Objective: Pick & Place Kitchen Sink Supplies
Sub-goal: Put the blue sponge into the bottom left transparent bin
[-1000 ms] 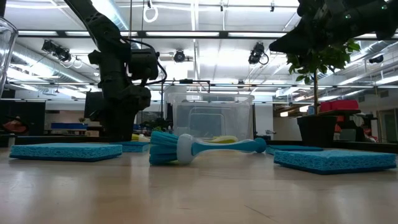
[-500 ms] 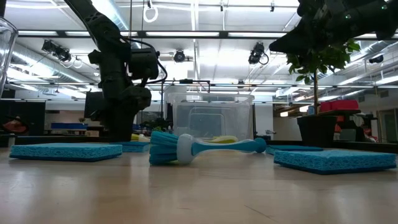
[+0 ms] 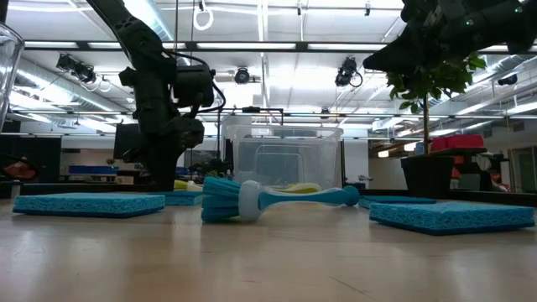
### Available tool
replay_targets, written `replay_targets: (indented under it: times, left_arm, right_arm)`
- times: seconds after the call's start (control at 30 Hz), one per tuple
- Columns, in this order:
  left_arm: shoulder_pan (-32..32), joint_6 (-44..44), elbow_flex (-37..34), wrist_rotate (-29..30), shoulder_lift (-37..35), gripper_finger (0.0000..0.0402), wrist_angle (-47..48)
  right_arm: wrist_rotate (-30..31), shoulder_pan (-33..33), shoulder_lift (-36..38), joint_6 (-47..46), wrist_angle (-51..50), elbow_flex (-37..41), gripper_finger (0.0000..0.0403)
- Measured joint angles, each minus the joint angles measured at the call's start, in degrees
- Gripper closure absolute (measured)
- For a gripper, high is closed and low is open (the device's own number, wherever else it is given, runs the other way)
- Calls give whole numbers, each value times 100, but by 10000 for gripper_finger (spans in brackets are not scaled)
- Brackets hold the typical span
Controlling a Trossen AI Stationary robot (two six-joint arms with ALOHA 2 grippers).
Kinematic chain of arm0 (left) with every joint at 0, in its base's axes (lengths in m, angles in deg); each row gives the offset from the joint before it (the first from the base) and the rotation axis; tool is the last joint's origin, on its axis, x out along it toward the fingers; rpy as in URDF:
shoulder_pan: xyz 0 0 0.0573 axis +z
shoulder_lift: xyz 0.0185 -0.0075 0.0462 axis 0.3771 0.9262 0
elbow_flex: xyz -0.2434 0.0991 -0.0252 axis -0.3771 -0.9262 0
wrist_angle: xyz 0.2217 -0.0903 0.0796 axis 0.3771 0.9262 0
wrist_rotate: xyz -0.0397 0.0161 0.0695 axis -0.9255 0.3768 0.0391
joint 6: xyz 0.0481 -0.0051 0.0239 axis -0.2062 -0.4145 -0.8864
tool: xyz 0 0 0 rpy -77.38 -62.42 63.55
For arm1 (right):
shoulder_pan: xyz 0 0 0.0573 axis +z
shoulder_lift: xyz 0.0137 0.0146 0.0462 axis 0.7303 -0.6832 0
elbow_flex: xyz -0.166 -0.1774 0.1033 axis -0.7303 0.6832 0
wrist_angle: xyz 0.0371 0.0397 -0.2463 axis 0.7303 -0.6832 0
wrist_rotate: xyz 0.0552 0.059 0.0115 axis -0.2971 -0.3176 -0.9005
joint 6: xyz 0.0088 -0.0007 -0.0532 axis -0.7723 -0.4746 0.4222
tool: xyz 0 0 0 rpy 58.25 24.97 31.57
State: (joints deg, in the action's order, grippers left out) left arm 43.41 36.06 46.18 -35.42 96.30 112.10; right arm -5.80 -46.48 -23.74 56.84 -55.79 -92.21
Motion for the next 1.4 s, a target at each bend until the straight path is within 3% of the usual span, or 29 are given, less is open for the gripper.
replay_targets:
  times: [0.23,1.4]
  left_arm:
    - [4,-49,131,-130,-55,399,202]
    - [55,-985,2813,197,-59,402,1436]
  right_arm:
    - [-2,0,0,0,1,0,399]
    - [-4,-2,1,57,4,0,399]
